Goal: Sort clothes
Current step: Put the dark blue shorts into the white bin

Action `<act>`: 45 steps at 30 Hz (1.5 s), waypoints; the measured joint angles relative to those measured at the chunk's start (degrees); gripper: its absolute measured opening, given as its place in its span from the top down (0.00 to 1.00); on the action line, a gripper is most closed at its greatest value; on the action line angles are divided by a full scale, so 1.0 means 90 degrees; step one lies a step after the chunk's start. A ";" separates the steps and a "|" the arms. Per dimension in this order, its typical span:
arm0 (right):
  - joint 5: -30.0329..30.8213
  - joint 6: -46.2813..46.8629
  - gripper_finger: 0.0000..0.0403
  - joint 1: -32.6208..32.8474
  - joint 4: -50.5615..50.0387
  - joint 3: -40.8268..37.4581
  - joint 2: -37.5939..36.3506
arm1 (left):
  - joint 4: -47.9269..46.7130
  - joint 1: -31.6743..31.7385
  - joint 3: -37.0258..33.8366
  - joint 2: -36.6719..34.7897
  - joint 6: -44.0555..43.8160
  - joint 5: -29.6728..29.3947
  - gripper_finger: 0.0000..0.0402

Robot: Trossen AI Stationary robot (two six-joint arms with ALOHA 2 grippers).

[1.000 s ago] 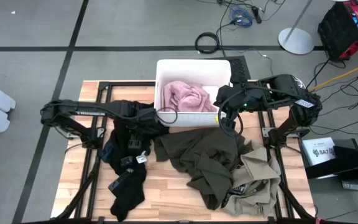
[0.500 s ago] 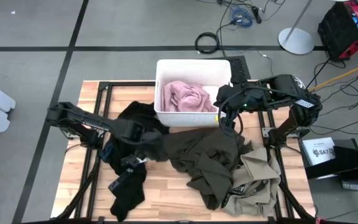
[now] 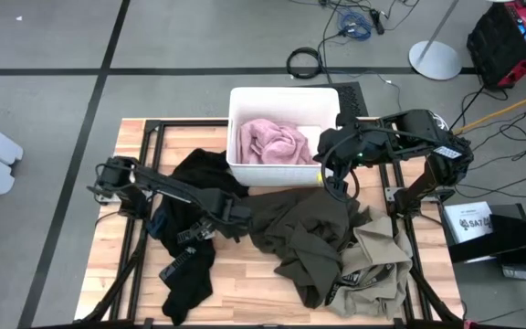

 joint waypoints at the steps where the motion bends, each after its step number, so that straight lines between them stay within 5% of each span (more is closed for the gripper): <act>1: -0.0002 -0.0003 1.00 -0.0001 0.0002 0.0000 0.0000 | -0.0085 0.0017 0.0000 0.0060 0.0053 -0.0003 0.60; 7: 0.0000 -0.0030 1.00 0.0000 0.0000 0.0000 0.0000 | -0.0309 0.0013 0.0002 0.0332 0.0059 -0.0005 0.63; 14: 0.0000 -0.0026 1.00 0.0000 0.0000 0.0000 0.0000 | -0.0378 -0.0201 0.0386 0.0161 -0.0503 -0.0593 0.95; 23: 0.0000 0.0062 1.00 0.0000 -0.0002 -0.0002 0.0002 | -0.0174 -0.0429 0.1520 -0.1043 -0.1118 -0.0516 0.97; 28: 0.0000 0.0174 1.00 0.0016 -0.0003 -0.0002 0.0002 | -0.0004 -0.0422 0.1939 -0.1982 -0.1776 -0.0996 0.97; 45: 0.0058 0.0451 1.00 0.0501 0.0000 -0.0002 0.0002 | 0.1914 -0.0623 0.2042 -0.4054 -0.2000 -0.0881 0.97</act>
